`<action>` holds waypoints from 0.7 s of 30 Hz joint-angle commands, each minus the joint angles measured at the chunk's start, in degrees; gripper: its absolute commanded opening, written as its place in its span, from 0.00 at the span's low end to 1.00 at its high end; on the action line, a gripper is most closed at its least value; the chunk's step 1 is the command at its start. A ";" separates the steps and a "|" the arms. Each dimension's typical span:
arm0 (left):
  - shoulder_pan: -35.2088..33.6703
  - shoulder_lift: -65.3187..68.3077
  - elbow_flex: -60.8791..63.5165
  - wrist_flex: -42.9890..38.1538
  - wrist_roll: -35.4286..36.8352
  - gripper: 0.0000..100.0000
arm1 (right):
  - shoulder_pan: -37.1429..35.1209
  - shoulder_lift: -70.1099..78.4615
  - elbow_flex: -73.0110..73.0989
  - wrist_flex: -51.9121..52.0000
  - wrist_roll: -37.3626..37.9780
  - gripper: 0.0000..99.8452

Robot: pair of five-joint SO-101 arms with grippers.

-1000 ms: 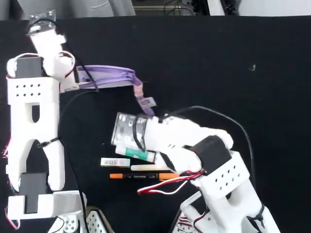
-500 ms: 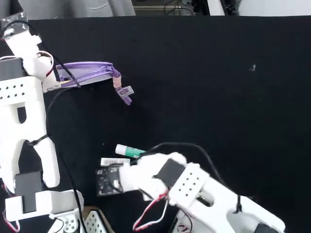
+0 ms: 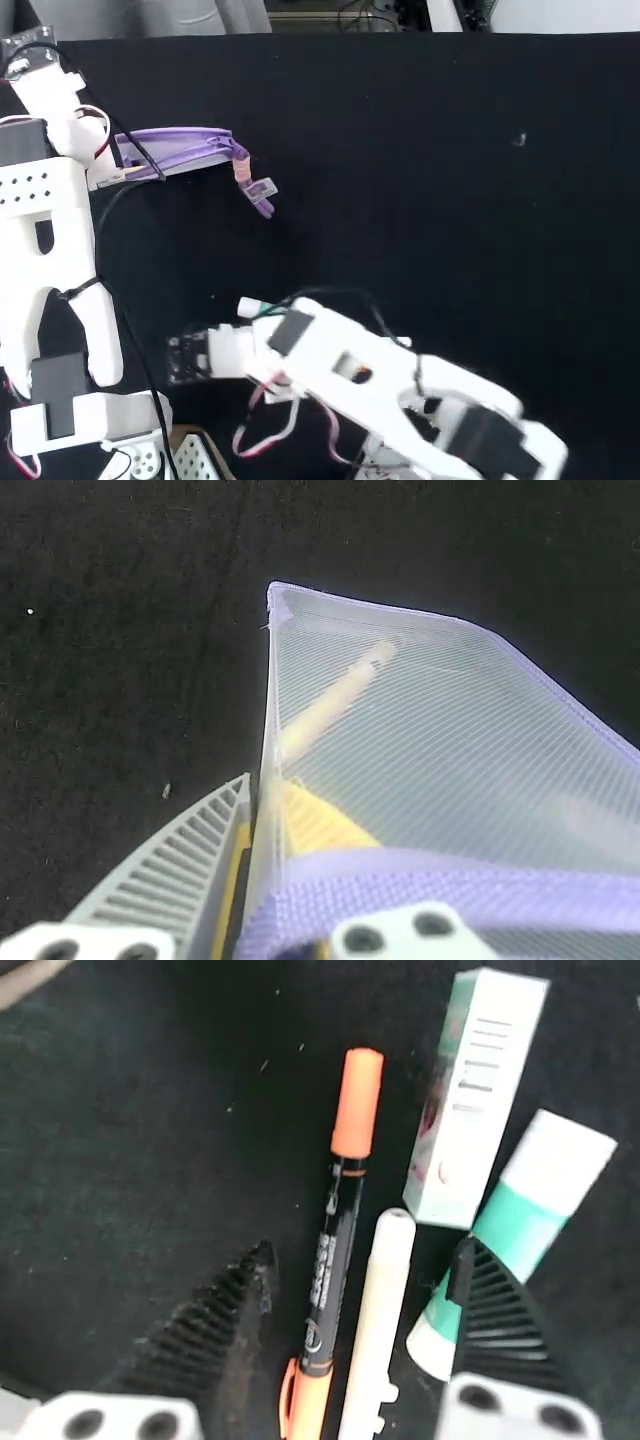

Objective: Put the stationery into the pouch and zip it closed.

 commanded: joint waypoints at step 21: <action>-1.45 -0.62 -1.98 -0.09 -0.18 0.03 | -0.35 35.03 -29.58 14.15 -0.70 0.12</action>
